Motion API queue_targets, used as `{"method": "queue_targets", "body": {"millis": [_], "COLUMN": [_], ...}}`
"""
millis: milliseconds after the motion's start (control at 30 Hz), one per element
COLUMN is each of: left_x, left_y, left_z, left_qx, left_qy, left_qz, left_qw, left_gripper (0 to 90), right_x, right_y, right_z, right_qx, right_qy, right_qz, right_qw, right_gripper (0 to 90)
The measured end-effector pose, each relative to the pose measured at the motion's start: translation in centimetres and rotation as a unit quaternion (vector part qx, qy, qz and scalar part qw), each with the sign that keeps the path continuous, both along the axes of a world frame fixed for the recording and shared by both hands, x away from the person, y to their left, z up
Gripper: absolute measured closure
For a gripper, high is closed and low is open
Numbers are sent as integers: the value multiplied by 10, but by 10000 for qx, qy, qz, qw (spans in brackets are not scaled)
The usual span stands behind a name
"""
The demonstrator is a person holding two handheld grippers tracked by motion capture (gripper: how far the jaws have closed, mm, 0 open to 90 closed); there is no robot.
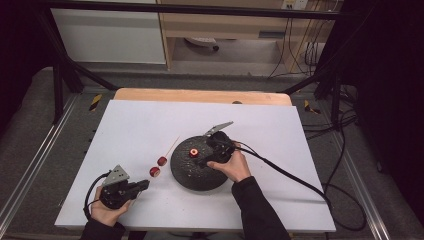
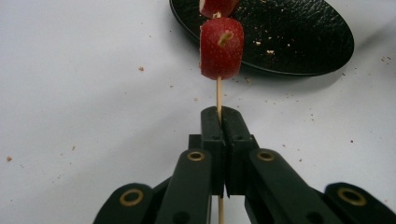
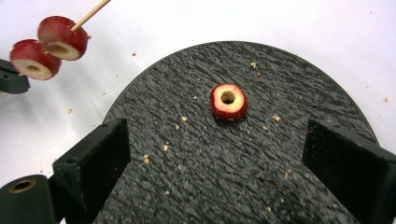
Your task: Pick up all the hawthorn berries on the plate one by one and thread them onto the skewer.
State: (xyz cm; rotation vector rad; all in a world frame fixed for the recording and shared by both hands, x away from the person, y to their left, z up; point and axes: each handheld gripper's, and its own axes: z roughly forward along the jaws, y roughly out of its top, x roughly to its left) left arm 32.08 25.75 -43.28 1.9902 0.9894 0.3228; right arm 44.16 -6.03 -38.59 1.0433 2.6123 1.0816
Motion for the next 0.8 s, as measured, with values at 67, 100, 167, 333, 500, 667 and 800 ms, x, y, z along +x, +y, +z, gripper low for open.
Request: {"method": "queue_targets", "body": {"millis": [67, 100, 167, 333, 500, 667, 800], "left_x": [1, 1, 1, 2, 3, 3, 4], "left_y": [1, 1, 1, 4, 5, 5, 4], "left_z": [0, 0, 0, 1, 1, 1, 0], "left_qx": [-14, -17, 1, -17, -4, 4, 29], "left_qy": [11, 13, 9, 3, 9, 14, 22], "left_qz": [9, 22, 36, 94, 98, 112, 123], "left_qw": [10000, 10000, 10000, 10000, 10000, 9999, 9999], "left_gripper": [885, 885, 885, 885, 885, 885, 886], "right_x": [3, 5, 8, 17, 24, 29, 34], "right_y": [3, 5, 8, 15, 25, 35, 39], "right_z": [0, 0, 0, -2, -3, -5, -9], "right_qx": [-50, -62, -102, -211, -355, -453, -516], "right_qy": [11, 27, 44, 110, 157, 269, 351], "right_qz": [6, 7, -10, 2, 22, 19, 40], "right_qw": [10000, 10000, 9999, 9997, 9992, 9986, 9980], "right_gripper": [89, 90, 94, 112, 132, 182, 254]}}
